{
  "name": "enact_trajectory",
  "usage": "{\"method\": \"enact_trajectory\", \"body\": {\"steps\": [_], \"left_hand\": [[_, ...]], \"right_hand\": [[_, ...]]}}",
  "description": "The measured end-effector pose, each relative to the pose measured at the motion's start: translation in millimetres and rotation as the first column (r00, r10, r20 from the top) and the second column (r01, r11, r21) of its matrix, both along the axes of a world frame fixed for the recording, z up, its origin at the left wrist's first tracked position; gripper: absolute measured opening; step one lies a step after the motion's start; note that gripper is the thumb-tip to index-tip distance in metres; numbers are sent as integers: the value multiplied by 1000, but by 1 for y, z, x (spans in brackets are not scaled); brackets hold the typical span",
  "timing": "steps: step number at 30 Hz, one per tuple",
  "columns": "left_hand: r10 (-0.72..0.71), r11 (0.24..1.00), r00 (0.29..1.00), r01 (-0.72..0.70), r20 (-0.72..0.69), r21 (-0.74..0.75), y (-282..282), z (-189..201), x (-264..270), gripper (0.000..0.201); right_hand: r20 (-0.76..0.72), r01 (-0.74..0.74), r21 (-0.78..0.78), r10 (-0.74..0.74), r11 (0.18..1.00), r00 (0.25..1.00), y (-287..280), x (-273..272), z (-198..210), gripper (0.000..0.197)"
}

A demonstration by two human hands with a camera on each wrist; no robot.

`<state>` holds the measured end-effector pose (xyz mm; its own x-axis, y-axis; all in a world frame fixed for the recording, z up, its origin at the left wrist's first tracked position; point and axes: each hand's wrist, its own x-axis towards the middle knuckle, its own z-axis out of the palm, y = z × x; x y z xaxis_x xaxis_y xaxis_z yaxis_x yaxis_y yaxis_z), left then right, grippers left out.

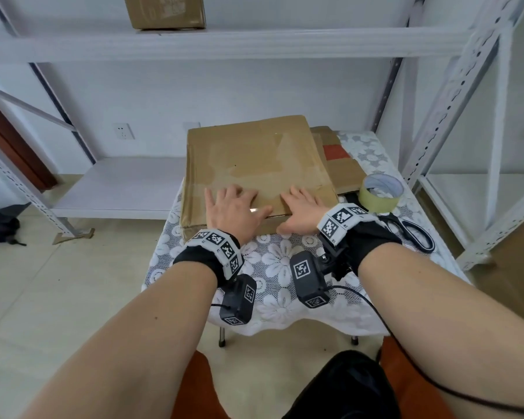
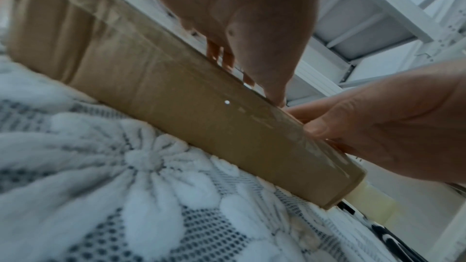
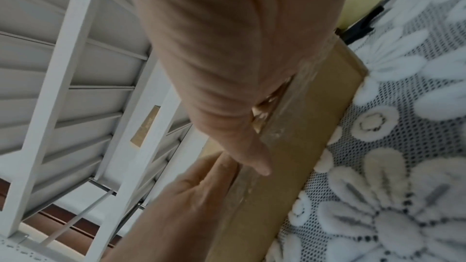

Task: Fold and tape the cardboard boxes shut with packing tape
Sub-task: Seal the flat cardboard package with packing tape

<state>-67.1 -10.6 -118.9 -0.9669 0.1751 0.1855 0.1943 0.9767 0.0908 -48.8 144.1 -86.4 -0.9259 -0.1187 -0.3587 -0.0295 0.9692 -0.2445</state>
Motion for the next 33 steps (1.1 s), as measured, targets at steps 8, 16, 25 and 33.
{"method": "enact_trajectory", "body": {"steps": [8, 16, 25, 33], "left_hand": [[229, 973, 972, -230, 60, 13, -32, -4, 3, 73], [333, 911, 939, -344, 86, 229, -56, -7, 5, 93], [353, 327, 879, -435, 319, 839, -68, -21, 24, 120], [268, 222, 880, -453, 392, 863, -70, -26, 23, 81]], "right_hand": [[-69, 14, 43, -11, 999, 998, -5, 0, -1, 78], [-88, 24, 125, -13, 992, 996, -9, 0, -9, 85], [-130, 58, 212, -30, 976, 991, -23, -1, -8, 73], [-180, 57, 284, -5, 957, 984, -28, 4, -9, 80]]}}
